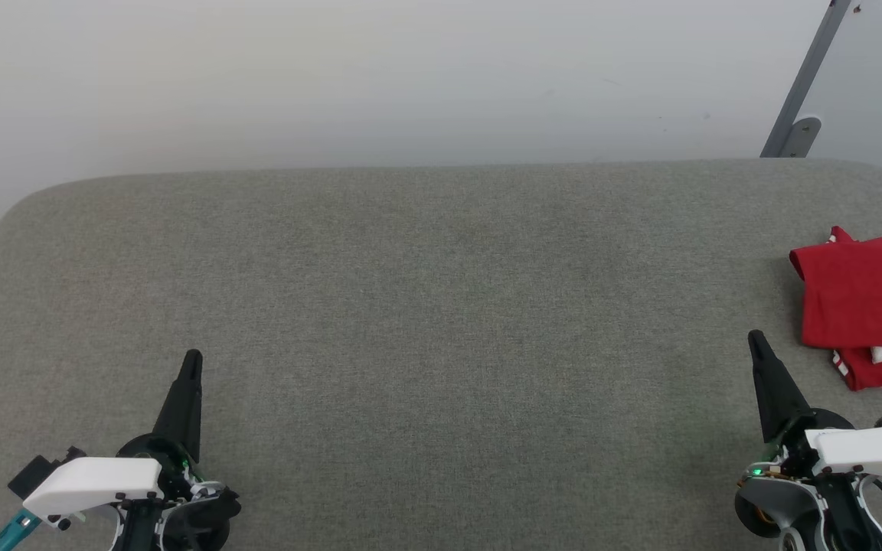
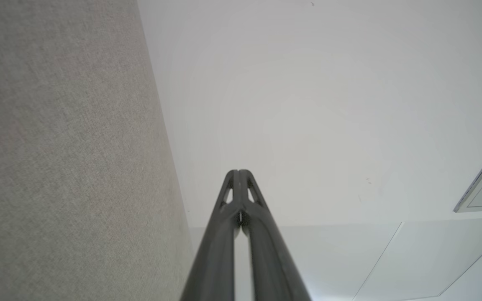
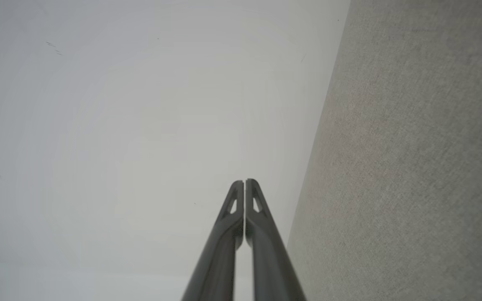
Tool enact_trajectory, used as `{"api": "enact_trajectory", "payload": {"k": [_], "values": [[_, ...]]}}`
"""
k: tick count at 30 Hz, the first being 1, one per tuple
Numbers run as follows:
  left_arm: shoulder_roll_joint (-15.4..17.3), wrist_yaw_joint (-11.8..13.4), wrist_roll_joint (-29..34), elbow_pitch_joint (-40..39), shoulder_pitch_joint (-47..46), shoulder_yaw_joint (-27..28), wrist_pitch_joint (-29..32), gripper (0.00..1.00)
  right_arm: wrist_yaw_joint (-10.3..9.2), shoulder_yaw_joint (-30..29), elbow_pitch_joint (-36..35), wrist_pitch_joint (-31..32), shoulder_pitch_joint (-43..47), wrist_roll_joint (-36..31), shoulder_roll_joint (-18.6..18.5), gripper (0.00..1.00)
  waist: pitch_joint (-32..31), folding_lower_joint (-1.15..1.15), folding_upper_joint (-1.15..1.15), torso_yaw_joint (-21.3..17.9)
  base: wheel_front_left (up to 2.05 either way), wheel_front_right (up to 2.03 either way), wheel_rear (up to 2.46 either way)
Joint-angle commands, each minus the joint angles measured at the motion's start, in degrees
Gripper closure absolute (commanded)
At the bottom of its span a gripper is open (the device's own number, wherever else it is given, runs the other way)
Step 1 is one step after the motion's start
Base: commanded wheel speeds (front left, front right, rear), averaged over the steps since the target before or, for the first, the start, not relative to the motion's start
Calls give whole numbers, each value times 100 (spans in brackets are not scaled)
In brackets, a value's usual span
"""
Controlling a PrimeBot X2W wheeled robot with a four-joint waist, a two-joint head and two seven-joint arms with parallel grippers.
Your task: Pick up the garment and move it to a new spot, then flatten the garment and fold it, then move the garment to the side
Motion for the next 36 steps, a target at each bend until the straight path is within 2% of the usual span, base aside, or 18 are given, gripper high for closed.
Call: {"api": "enact_trajectory", "payload": {"k": [1,36], "values": [[8,-32,-16,-3,-70,12,19,100,0,-3,15,16,-31,21,-16,100,0,0,0,0,0,0,0],[8,-33,-18,-3,-70,10,18,100,0,-1,15,15,-31,22,-16,100,0,0,0,0,0,0,0]]}}
